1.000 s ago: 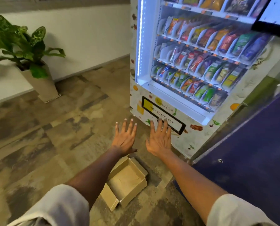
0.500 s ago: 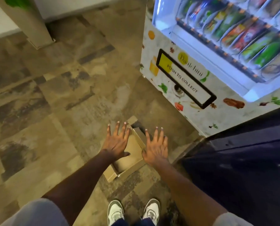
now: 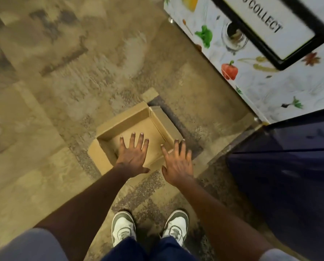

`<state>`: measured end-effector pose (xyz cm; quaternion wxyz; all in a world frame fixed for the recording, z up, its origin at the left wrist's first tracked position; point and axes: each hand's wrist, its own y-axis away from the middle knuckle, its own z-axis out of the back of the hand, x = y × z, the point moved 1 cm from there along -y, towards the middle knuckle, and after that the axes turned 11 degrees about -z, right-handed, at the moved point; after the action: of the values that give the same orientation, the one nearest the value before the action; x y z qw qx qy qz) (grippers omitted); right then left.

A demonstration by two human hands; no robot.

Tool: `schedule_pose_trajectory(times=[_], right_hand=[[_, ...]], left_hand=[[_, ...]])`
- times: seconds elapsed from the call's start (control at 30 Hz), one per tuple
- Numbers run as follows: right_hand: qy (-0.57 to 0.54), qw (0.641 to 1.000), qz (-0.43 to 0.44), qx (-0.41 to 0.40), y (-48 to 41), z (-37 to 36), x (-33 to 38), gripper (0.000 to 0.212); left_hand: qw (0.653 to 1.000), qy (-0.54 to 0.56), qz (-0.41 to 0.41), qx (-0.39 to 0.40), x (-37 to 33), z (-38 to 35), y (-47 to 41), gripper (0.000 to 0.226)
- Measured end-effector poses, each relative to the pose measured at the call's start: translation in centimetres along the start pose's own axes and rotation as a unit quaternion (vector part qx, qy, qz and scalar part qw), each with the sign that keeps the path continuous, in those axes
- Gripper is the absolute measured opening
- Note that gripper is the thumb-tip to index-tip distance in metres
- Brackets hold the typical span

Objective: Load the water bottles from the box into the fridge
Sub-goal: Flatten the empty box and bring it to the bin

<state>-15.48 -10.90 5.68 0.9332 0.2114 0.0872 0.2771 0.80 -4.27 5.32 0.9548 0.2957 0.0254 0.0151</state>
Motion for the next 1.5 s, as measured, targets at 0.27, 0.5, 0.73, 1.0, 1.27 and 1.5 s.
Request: schedule_pose_trajectory(times=[0.27, 0.5, 0.73, 1.0, 1.27, 1.5], right_hand=[[0.029, 0.998, 0.029, 0.05, -4.2, -8.6, -0.1, 0.077], [0.015, 0.997, 0.019, 0.071, -6.2, -10.7, 0.4, 0.071], [-0.004, 0.999, 0.0, 0.051, -6.9, -11.6, 0.8, 0.037], [-0.078, 0.994, -0.073, 0.024, -5.7, -9.0, 0.3, 0.074], [-0.429, 0.867, -0.241, 0.082, -1.9, -0.9, -1.3, 0.043], [-0.623, 0.722, -0.297, 0.047, 3.2, 8.0, -4.0, 0.023]], left_hand=[[0.996, 0.066, 0.004, 0.063, -1.6, -8.0, -5.7, 0.121], [0.981, 0.171, 0.027, 0.09, -2.9, -11.9, -7.8, 0.098], [0.959, 0.268, 0.034, 0.081, -3.7, -13.0, -8.2, 0.058], [0.937, 0.347, 0.044, 0.007, -3.6, -11.6, -6.3, 0.054], [0.89, 0.454, 0.014, -0.05, -3.9, -3.1, -0.1, 0.048], [0.724, 0.673, 0.057, -0.14, -4.8, 7.7, 8.1, 0.025]])
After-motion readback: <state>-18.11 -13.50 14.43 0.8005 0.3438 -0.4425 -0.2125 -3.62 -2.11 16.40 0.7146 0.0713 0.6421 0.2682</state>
